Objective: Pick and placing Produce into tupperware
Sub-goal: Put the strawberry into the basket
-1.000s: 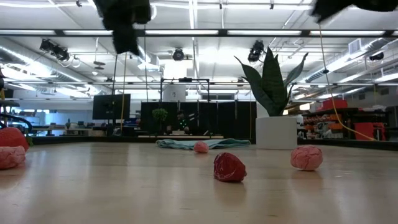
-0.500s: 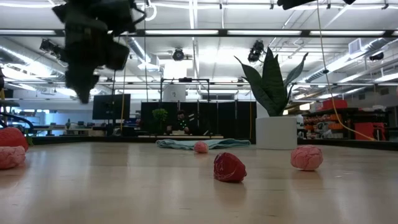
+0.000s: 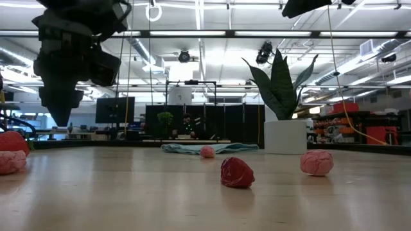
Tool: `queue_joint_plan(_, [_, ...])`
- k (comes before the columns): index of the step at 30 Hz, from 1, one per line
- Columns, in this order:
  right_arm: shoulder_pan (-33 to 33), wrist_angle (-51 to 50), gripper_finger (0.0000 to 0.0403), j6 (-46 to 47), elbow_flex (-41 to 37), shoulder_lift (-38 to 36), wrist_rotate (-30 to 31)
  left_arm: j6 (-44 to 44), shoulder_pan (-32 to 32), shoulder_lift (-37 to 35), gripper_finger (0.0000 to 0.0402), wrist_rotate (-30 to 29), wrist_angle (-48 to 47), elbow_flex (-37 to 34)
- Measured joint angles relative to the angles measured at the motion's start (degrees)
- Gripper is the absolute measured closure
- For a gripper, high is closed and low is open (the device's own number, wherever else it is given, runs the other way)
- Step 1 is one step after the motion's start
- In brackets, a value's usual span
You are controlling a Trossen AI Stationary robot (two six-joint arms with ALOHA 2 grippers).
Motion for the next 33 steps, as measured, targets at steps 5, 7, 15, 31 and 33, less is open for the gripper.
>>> queue_joint_plan(5, [-3.6, 0.0, 0.0315, -1.9, 0.0, -0.8, 0.0, -2.5, -3.1, 0.0, 0.0245, -3.6, 0.5, 0.0])
queue_joint_plan(7, [-4.9, 0.0, 0.0315, -2.0, 0.0, -0.8, 0.0, -3.2, -3.8, 0.0, 0.0243, -5.9, -0.1, 0.0])
queue_joint_plan(15, [-8.8, 0.0, 0.0315, -3.5, 0.0, -0.8, -0.1, -5.6, -5.5, 0.0, 0.0241, -12.1, -0.4, 0.0])
queue_joint_plan(31, [-9.2, 0.0, 0.0315, -3.4, 0.0, -0.8, -6.1, -12.4, -10.4, 0.0, 0.0241, -19.3, -4.2, 0.0])
queue_joint_plan(33, [-9.2, 0.0, 0.0315, -3.4, 0.0, -0.8, -6.6, -13.5, -10.9, 0.0, 0.0241, -20.3, -4.2, 0.0])
